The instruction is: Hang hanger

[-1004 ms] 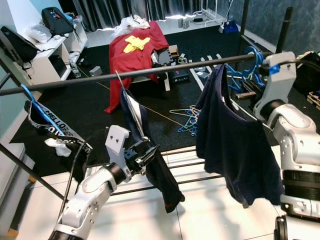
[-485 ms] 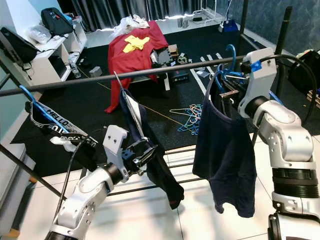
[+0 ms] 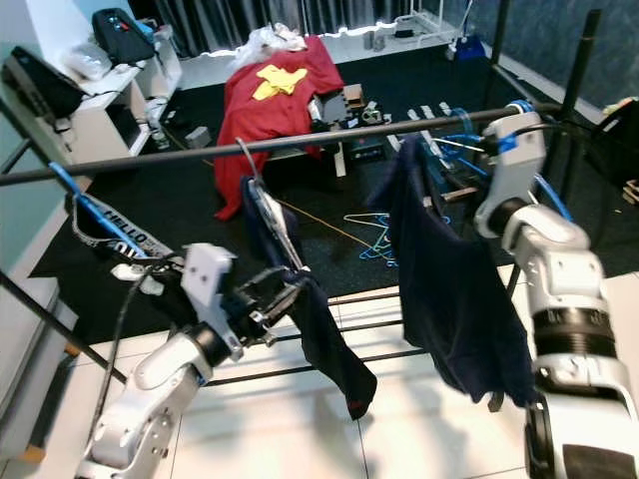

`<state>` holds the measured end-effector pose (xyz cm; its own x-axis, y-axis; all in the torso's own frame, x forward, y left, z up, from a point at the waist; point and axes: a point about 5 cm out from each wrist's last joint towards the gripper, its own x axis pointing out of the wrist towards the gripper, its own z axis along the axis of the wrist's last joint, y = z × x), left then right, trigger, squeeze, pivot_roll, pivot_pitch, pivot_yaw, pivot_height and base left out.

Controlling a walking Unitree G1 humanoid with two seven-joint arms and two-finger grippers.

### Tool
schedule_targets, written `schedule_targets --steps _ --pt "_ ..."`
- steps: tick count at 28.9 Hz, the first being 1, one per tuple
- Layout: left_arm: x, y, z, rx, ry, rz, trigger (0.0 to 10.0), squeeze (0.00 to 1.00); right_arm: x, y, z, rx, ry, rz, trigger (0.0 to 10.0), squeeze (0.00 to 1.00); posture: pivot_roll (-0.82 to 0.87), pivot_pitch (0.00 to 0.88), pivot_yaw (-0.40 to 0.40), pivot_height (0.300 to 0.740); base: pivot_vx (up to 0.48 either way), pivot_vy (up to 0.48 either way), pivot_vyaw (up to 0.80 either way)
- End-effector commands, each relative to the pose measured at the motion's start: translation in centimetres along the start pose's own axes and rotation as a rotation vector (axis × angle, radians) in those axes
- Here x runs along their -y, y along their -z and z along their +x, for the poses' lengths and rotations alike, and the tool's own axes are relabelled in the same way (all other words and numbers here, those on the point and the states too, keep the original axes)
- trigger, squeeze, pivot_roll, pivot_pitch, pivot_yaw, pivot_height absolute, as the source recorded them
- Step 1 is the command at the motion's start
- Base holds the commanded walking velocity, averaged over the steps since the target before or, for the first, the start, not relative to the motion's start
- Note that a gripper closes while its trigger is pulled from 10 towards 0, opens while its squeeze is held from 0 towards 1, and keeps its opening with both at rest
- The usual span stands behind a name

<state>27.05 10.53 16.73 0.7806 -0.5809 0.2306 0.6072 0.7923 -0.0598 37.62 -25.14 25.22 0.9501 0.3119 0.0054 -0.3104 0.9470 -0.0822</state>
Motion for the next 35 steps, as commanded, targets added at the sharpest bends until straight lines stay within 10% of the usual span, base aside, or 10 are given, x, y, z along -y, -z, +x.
schedule_targets --steps 1,35 --pt "-0.4 -0.6 -0.4 0.034 -0.033 -0.008 10.0 0.00 -0.2 -0.6 0.6 0.023 -0.032 -0.031 10.0 0.00 0.01 0.148 0.113 0.740 0.000 0.000 0.00" --pt "-0.4 -3.2 -1.8 0.084 -0.042 0.019 10.0 0.00 -0.1 -6.6 2.3 0.239 -0.056 -0.210 10.0 0.00 0.05 0.221 0.113 0.740 0.000 0.000 0.00"
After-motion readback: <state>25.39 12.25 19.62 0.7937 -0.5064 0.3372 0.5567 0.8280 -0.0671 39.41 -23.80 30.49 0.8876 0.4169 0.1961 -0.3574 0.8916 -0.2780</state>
